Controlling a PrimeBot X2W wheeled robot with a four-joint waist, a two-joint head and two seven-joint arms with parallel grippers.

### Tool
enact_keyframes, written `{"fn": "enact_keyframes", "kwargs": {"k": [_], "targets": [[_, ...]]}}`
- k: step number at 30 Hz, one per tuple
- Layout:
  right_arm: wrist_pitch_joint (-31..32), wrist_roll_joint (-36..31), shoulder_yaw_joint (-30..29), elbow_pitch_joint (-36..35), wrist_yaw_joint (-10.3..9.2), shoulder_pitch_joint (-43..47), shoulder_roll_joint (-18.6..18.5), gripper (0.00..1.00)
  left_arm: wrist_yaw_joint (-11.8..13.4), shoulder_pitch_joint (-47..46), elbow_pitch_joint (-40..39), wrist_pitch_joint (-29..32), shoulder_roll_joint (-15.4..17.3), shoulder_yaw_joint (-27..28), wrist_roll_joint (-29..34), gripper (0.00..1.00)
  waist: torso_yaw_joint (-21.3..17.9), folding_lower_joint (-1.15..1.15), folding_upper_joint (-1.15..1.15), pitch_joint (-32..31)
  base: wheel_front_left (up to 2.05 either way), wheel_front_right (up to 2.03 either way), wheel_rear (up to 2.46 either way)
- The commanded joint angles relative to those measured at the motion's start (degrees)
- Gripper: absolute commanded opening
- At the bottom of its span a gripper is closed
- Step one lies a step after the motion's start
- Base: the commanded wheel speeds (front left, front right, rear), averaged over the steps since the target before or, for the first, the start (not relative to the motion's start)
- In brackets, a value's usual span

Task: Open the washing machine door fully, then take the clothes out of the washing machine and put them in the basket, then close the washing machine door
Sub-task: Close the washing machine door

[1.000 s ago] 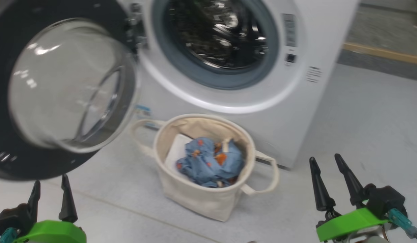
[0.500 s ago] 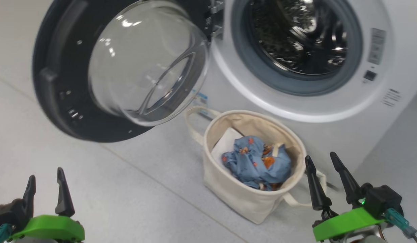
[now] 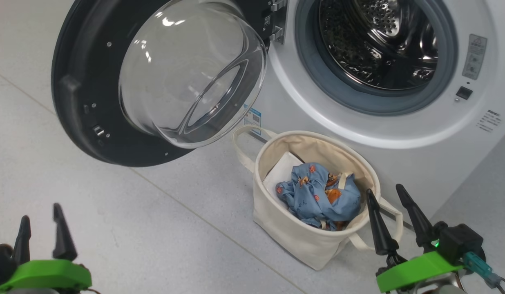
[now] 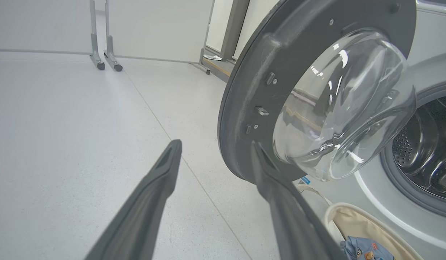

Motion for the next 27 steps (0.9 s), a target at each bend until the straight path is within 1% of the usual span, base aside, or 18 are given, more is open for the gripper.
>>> {"fn": "enact_keyframes", "kwargs": {"k": [1, 2, 3, 4, 7, 9, 12, 16, 19, 21, 25, 27], "targets": [[-0.7, -0.1, 1.3, -1.7, 0.02, -1.9, -0.5, 1.00, -0.5, -1.4, -2.2, 0.1, 1.7, 3.2, -1.2, 0.35, -0.3, 0.00, 0.00, 0.0, 0.00, 0.00, 0.00], [-0.7, -0.1, 1.3, -1.7, 0.02, -1.8, -0.6, 1.00, -0.9, -1.5, -2.3, 0.3, 1.8, 3.9, -2.1, 0.11, -0.4, 0.00, 0.00, 0.1, 0.00, 0.00, 0.00], [-0.7, -0.1, 1.3, -1.7, 0.02, -1.8, -0.6, 1.00, -1.5, -1.8, -2.3, 0.7, 1.9, 4.6, -3.5, 0.04, -0.5, 0.00, 0.00, 0.1, 0.00, 0.00, 0.00], [-0.7, -0.1, 1.4, -1.7, 0.02, -1.9, -0.7, 1.00, -2.3, -2.2, -2.3, 1.1, 1.9, 5.6, -5.1, 0.01, -0.7, 0.00, 0.00, 0.3, 0.00, 0.00, 0.00], [-0.7, 0.9, 1.7, -1.7, 0.02, -2.2, -0.8, 1.00, -4.6, -4.0, -1.9, 3.0, 2.7, 8.7, -10.3, 0.00, -1.1, 0.00, 0.00, 0.9, 0.00, 0.00, 0.00], [-0.7, 1.5, 2.1, -1.9, 0.02, -2.5, -1.2, 1.00, -6.5, -5.9, -1.1, 5.1, 3.1, 11.4, -15.2, 0.00, -1.4, 0.00, 0.00, 1.3, 0.00, 0.00, 0.00], [-0.7, 1.4, 2.4, -1.9, 0.02, -2.9, -2.3, 1.00, -9.2, -9.8, 1.6, 9.6, 4.0, 15.5, -23.4, 0.00, -1.7, 0.00, 0.00, 2.2, 0.00, 0.00, 0.00], [-0.7, 1.3, 3.0, -1.9, 0.02, -3.5, -3.8, 1.00, -11.8, -16.0, 7.4, 16.4, 6.6, 19.1, -32.2, 0.00, -2.1, 0.00, 0.00, 3.5, 0.00, 0.00, 0.00], [-0.7, 1.3, 3.4, -2.0, 0.02, -4.0, -5.2, 1.00, -13.0, -21.4, 11.8, 21.3, 8.2, 21.1, -38.1, 0.00, -2.4, 0.00, 0.00, 4.8, 0.00, 0.00, 0.00], [-0.7, 1.3, 3.8, -2.2, 0.02, -4.5, -6.1, 1.00, -13.2, -25.1, 14.7, 24.0, 9.3, 22.7, -41.6, 0.00, -2.8, 0.00, 0.00, 5.9, 0.00, 0.00, 0.00], [-0.7, 1.3, 4.4, -2.7, 0.02, -5.6, -8.1, 1.00, -13.5, -31.3, 19.7, 28.1, 11.9, 23.8, -45.2, 0.00, -3.8, 0.00, 0.00, 8.3, 0.00, 0.00, 0.00], [-0.7, 1.3, 4.5, -2.8, 0.02, -5.8, -8.7, 1.00, -13.5, -32.9, 20.9, 28.9, 12.5, 23.9, -45.9, 0.00, -4.0, 0.00, 0.00, 9.0, 0.00, 0.00, 0.00]]}}
